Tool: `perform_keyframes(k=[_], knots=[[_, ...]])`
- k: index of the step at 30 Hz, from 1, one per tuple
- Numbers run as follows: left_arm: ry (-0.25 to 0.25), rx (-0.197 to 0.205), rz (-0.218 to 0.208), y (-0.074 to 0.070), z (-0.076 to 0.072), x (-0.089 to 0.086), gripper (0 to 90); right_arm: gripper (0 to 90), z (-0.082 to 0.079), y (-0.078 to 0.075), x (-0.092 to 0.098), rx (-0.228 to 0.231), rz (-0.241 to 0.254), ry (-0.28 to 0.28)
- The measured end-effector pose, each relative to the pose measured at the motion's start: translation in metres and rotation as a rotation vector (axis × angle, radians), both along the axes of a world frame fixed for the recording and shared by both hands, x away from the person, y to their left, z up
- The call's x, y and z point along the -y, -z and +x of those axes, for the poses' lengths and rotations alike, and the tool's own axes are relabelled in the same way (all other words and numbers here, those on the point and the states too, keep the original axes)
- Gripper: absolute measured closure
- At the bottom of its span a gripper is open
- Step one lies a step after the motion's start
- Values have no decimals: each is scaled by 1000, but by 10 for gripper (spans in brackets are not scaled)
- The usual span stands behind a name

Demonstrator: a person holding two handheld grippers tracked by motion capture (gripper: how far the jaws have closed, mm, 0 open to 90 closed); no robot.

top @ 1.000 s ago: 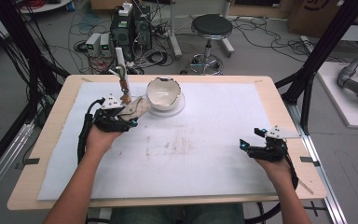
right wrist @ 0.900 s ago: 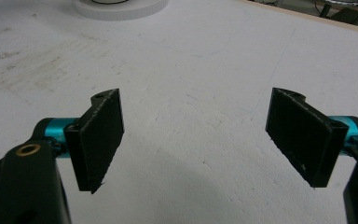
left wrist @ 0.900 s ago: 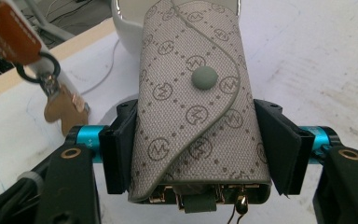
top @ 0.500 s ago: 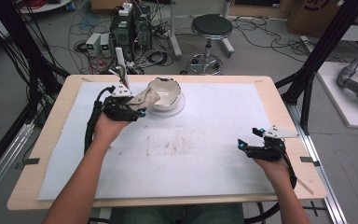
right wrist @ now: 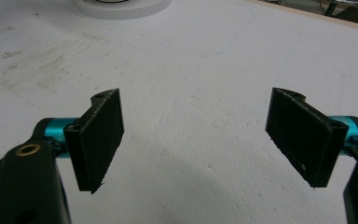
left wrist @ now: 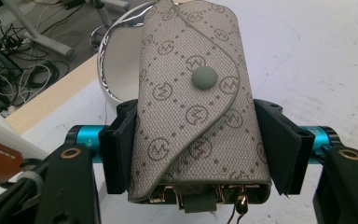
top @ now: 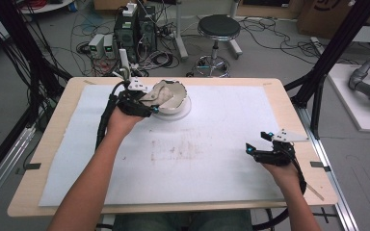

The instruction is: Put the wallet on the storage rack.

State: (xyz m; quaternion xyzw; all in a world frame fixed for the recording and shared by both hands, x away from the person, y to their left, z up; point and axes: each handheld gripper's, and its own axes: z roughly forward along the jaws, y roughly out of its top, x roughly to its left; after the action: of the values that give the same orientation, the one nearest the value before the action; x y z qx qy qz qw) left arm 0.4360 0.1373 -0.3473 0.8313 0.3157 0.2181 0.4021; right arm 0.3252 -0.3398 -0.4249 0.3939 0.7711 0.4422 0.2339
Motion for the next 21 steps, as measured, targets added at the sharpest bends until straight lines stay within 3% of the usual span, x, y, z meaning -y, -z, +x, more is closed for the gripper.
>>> perform_keyframes(k=[10,21], knots=[[6,-35,76,5,23,20,354,195,0,0,-1,-1,6,-1],[5,-69,117,15,40,34,352,196,0,1,0,-10,8,-1]])
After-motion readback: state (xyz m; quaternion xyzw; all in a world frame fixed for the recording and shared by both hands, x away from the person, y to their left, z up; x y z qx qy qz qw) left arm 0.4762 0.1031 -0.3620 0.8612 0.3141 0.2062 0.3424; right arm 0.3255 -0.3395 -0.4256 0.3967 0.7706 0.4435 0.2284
